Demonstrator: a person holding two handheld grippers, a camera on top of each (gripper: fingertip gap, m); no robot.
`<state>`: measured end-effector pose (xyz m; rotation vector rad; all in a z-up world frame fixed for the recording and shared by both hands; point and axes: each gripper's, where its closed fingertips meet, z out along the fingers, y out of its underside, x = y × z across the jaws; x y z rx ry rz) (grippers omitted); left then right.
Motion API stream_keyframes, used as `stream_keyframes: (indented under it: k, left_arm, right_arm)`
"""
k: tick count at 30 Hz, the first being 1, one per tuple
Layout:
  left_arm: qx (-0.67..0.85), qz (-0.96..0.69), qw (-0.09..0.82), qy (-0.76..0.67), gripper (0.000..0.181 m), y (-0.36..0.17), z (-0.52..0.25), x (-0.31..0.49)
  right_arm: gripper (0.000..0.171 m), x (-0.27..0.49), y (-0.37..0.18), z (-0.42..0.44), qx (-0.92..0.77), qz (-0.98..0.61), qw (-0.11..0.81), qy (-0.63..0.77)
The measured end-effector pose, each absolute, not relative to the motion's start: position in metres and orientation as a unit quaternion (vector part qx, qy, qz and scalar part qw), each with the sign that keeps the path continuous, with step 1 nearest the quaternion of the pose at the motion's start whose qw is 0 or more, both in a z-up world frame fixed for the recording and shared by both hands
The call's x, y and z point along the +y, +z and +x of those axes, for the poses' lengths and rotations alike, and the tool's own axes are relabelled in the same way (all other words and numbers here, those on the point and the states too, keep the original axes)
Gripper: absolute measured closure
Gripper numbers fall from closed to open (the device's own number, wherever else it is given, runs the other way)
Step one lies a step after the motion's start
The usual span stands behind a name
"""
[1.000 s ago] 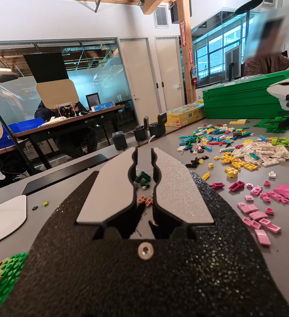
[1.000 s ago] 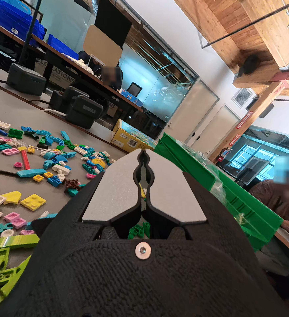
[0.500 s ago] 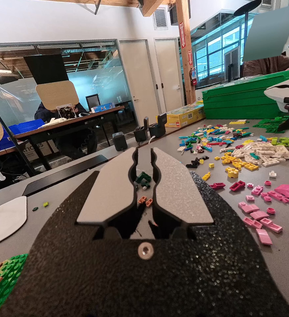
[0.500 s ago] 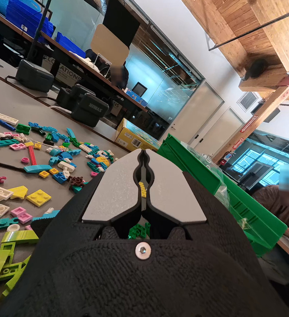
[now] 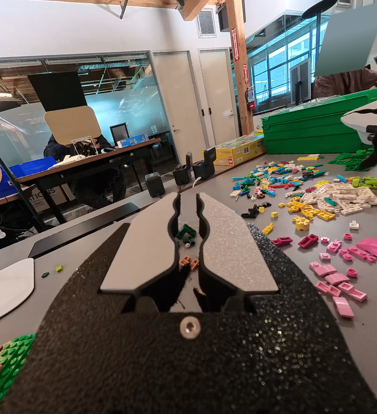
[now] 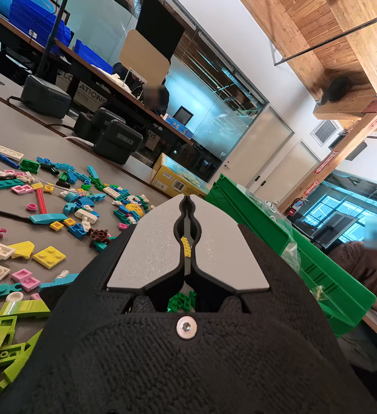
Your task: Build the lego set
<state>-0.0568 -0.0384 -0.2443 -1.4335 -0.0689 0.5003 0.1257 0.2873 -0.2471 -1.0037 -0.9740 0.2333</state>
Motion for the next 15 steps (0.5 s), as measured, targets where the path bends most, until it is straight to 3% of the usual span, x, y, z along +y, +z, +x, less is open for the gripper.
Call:
stream_keyframes:
  k: [15]
  left_arm:
    - [-0.04, -0.648, 0.727, 0.223, 0.167, -0.2433, -0.0592, -0.0397]
  right_arm:
    - [0.171, 0.2875, -0.2482, 0.1249, -0.452, -0.459, 0.758, 0.103]
